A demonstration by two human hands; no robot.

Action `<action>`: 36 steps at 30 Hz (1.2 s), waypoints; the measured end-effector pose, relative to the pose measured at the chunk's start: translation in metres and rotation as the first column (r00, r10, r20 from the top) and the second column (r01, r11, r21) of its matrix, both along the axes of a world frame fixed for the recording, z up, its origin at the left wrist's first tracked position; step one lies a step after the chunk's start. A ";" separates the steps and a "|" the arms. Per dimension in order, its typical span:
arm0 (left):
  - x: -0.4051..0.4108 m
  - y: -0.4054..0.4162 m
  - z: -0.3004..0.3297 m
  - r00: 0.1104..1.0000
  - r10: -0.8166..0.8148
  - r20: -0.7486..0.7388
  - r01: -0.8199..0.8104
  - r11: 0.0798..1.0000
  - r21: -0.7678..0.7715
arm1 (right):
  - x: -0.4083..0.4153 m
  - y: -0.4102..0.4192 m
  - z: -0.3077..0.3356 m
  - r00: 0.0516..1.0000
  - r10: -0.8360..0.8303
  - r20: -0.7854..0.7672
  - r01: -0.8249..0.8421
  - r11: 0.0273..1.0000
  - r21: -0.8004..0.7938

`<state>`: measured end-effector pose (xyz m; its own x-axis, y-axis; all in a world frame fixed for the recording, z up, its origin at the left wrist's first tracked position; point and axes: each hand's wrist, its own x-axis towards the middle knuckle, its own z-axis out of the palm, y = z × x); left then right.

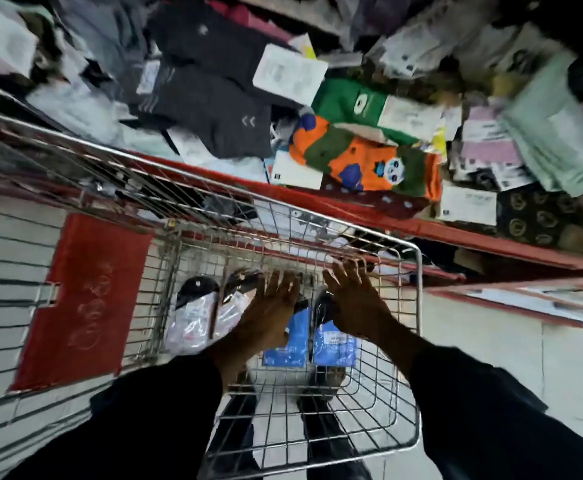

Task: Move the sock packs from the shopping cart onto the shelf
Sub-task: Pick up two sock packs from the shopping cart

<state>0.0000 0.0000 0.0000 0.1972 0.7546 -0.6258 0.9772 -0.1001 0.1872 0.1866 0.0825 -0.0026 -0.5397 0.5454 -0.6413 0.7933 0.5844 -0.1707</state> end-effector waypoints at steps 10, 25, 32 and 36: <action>0.011 0.053 -0.045 0.990 -0.141 0.002 0.139 0.973 -0.183 | -0.023 0.041 -0.045 0.968 0.155 0.199 -0.105 0.965 -0.242; -0.001 -0.011 0.032 0.990 -0.116 0.079 0.115 0.993 0.017 | 0.008 -0.013 0.032 0.979 -0.189 -0.082 0.170 0.966 -0.197; -0.042 -0.002 0.173 0.997 -0.071 -0.035 0.078 0.964 0.253 | -0.020 -0.006 0.175 0.961 -0.090 -0.260 0.122 0.986 0.111; -0.064 0.007 0.271 0.994 -0.027 -0.105 0.066 0.919 0.388 | -0.037 0.006 0.269 0.953 -0.038 -0.300 0.110 0.967 0.228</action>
